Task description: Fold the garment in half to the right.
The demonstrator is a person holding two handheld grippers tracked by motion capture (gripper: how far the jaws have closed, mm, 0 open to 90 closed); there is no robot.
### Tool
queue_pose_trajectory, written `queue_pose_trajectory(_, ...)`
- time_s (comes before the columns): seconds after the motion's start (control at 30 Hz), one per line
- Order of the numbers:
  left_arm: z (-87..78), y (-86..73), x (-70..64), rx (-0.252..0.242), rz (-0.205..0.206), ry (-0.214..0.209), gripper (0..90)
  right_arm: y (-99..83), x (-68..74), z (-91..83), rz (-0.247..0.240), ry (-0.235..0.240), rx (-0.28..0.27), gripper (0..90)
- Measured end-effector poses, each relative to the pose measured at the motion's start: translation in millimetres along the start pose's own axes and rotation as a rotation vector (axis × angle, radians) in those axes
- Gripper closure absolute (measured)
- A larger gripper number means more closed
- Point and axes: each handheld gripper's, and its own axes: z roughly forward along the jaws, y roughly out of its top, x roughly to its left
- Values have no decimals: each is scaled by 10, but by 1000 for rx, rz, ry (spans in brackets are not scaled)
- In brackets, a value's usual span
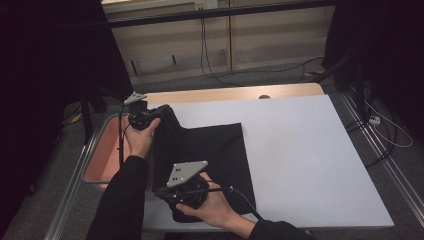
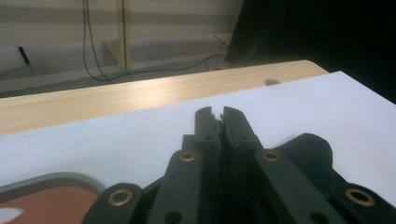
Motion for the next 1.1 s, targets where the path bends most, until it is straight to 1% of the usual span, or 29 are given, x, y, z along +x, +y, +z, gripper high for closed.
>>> queue_pose_trajectory(0.1,83,-15,-57,9,3,-5,854,-80,-23,-84,20,-7,6,876)
queue_pose_trajectory(0.17,122,-27,-90,15,3,-12,854,-127,-39,-137,23,-16,9,876)
queue_pose_trajectory(0.23,160,-41,-120,19,10,-13,854,-171,-57,-185,28,-27,13,876)
queue_pose_trajectory(0.37,230,-68,-160,25,11,-16,854,-272,-91,-262,43,-43,27,876)
queue_pose_trajectory(0.47,290,-88,-193,28,15,-20,854,-331,-96,-316,51,-45,32,876)
queue_pose_trajectory(0.67,383,-116,-273,38,23,-30,853,-428,-137,-454,63,-74,44,876)
queue_pose_trajectory(0.87,495,-145,-353,42,23,-35,852,-546,-161,-577,84,-92,57,876)
queue_pose_trajectory(0.93,510,-147,-363,43,24,-40,852,-586,-165,-618,91,-96,59,875)
queue_pose_trajectory(1.1,607,-160,-446,52,31,-57,852,-667,-176,-718,107,-106,63,875)
